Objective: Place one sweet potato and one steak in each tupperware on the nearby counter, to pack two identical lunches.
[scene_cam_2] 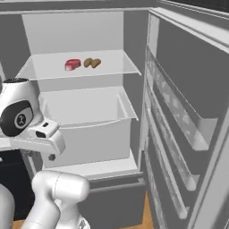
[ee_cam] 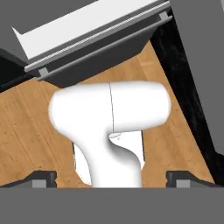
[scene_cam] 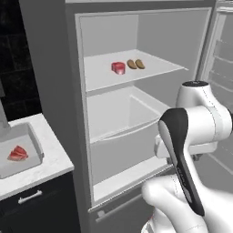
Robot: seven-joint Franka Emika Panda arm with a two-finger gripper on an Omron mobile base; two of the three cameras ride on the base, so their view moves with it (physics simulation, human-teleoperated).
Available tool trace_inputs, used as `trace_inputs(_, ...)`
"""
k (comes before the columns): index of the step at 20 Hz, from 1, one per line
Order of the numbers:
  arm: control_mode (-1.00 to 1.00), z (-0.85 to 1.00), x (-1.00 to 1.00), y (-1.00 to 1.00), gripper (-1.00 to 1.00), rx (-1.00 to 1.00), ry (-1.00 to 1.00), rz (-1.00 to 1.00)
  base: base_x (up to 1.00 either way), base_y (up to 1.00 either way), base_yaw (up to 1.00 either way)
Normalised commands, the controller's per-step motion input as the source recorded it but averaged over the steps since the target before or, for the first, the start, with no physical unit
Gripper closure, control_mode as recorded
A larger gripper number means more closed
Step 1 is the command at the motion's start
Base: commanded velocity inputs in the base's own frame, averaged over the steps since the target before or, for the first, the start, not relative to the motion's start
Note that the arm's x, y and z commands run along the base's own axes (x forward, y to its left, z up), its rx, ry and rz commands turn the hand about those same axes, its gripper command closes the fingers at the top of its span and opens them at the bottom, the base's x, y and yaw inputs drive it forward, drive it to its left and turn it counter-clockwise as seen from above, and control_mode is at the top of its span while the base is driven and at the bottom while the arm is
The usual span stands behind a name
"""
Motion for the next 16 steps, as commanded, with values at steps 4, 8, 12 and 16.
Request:
trace_inputs(4,1.00,0.00,0.00,0.00,-1.00,0.00,0.00,0.00,0.44,-0.16,0.20)
trace_inputs(8,1.00,0.00,0.00,0.00,-1.00,0.00,0.00,0.00,-0.30,-0.29,0.16)
trace_inputs(12,1.00,0.00,0.00,0.00,-1.00,0.00,0.00,0.00,0.09,-0.10,0.23)
trace_inputs(16,1.00,0.00,0.00,0.00,-1.00,0.00,0.00,0.00,0.30,-0.03,0.22)
